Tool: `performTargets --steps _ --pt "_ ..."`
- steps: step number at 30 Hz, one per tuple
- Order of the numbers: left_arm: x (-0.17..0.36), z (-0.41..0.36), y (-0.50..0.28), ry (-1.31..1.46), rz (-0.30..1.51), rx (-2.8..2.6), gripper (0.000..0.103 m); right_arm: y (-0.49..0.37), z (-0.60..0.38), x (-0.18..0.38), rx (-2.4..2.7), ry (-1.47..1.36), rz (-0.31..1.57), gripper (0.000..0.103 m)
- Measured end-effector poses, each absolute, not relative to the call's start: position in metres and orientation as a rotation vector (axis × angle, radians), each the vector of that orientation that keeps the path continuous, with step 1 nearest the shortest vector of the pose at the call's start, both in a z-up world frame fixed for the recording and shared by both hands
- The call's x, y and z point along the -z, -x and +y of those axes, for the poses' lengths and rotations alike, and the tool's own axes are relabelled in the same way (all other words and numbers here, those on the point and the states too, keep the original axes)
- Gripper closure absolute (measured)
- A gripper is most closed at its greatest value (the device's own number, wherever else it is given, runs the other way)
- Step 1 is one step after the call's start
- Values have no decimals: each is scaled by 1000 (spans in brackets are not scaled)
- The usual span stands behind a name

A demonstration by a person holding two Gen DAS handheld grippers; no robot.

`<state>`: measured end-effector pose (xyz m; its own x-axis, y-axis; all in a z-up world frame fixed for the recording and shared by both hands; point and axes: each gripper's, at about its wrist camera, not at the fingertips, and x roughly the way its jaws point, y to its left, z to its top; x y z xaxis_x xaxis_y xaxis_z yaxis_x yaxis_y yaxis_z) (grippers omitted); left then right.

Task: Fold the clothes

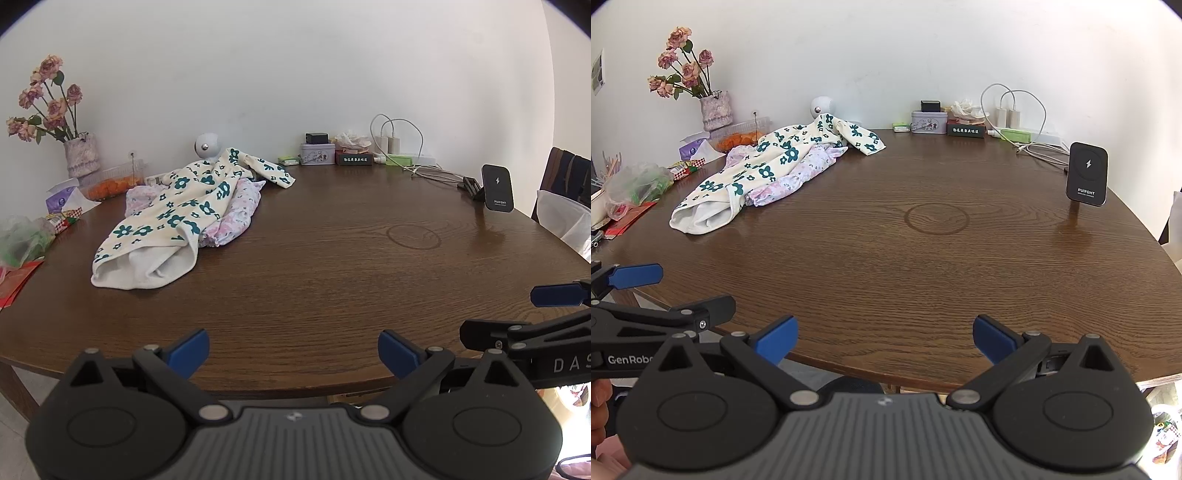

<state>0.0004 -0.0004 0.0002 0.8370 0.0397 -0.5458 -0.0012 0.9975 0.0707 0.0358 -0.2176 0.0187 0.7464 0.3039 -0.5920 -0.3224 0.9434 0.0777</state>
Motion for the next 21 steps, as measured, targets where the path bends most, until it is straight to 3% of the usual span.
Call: performTargets --steps 21 --pt "2 -7 -8 -67 582 11 8 -38 -221 -19 -322 27 645 0"
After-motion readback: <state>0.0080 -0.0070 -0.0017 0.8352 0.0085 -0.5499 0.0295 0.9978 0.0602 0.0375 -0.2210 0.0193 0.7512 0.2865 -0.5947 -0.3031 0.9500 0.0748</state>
